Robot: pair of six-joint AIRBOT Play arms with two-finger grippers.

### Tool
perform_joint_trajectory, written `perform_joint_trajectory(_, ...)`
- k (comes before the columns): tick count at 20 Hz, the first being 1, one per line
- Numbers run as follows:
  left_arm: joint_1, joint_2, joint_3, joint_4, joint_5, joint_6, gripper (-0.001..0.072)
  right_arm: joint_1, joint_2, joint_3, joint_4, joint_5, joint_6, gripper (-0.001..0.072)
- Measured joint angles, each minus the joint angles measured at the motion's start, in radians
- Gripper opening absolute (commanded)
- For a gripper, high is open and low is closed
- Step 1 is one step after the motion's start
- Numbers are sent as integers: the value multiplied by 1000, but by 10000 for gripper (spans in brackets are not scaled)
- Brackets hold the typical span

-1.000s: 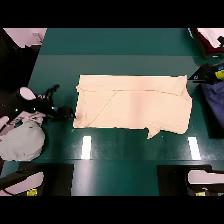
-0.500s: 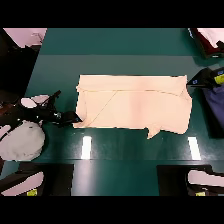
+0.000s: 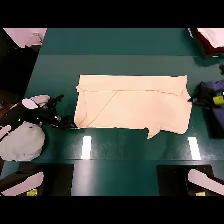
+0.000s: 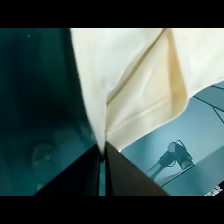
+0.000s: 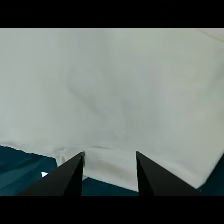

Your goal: Fold the shirts.

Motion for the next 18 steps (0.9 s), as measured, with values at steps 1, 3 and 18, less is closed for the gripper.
perform_joint_trajectory(1,0,1,10,-1,-7,0,23,-24,23,-55,-14,-1,0,389)
perform_joint_trajectory(3,0,2,37,-7,-23,0,23,-72,63,-164,-47,-7,0,390)
perform_joint_trajectory(18,0,2,116,-18,-46,1,23,-199,123,-536,4,-160,2,21)
